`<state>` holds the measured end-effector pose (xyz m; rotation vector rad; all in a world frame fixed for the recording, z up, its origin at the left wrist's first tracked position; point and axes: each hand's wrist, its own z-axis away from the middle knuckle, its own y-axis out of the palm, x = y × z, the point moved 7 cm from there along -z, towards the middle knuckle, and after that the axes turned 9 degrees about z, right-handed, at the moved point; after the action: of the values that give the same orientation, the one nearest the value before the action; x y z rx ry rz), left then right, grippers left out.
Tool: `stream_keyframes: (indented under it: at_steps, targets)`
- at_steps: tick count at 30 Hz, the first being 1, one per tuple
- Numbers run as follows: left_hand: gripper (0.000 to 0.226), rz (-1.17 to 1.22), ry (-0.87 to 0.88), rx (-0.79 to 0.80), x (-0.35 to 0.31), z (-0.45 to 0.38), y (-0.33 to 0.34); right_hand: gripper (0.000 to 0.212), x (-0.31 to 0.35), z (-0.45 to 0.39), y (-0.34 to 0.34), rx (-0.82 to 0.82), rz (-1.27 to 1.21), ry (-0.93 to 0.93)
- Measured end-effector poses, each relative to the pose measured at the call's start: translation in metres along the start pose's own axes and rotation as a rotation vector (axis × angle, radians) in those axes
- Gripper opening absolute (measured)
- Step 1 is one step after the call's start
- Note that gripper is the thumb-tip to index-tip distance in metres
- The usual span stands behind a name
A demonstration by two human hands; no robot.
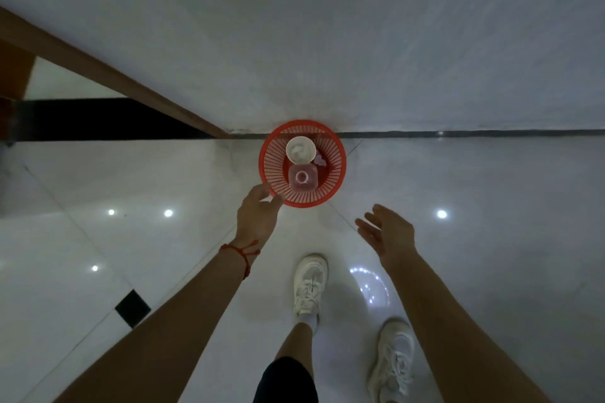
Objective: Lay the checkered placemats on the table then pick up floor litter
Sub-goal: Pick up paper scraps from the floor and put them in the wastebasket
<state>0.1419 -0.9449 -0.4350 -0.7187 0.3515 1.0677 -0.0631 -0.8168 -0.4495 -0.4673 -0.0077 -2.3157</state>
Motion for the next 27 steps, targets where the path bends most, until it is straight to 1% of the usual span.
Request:
stream_keyframes:
  at_steps: [2,4,6,8,11,13,14,15,17,19,21,23,27]
  targets:
    - [0.037,-0.04,0.02,0.002,-0.017,0.027,-0.008,0.024,0.003,0.029,-0.027,-0.009,-0.04,-0.014]
    - [0.035,-0.092,0.039,0.037,-0.035,0.058,-0.013,0.027,0.006,0.061,-0.058,-0.025,-0.073,-0.023]
    - [0.031,-0.128,0.116,0.071,-0.061,0.094,-0.015,0.028,0.008,0.093,-0.093,-0.057,-0.112,-0.034]
    - [0.026,-0.129,0.172,0.107,-0.085,0.129,-0.015,0.03,0.011,0.125,-0.129,-0.095,-0.151,-0.053]
    - [0.021,-0.08,0.166,0.164,-0.115,0.175,-0.006,0.032,0.014,0.169,-0.183,-0.155,-0.248,-0.098]
    - [0.017,-0.042,0.169,0.23,-0.135,0.206,0.009,0.032,0.013,0.198,-0.219,-0.184,-0.328,-0.12]
    - [0.012,-0.056,0.197,0.267,-0.142,0.217,0.014,0.032,0.011,0.207,-0.23,-0.19,-0.351,-0.122]
    - [0.012,-0.09,0.225,0.304,-0.148,0.226,0.019,0.033,0.007,0.215,-0.24,-0.198,-0.376,-0.118]
    - [0.016,-0.18,0.252,0.4,-0.158,0.253,0.038,0.033,-0.004,0.238,-0.273,-0.224,-0.47,-0.122]
    - [0.012,-0.251,0.219,0.47,-0.159,0.277,0.057,0.034,-0.02,0.257,-0.305,-0.252,-0.565,-0.119]
    - [0.011,-0.272,0.158,0.496,-0.156,0.299,0.08,0.036,-0.04,0.272,-0.34,-0.281,-0.667,-0.116]
    - [0.015,-0.36,0.15,0.554,-0.15,0.322,0.109,0.038,-0.063,0.281,-0.373,-0.313,-0.763,-0.105]
    - [0.01,-0.464,0.143,0.639,-0.144,0.368,0.185,0.038,-0.102,0.287,-0.439,-0.379,-0.865,-0.02]
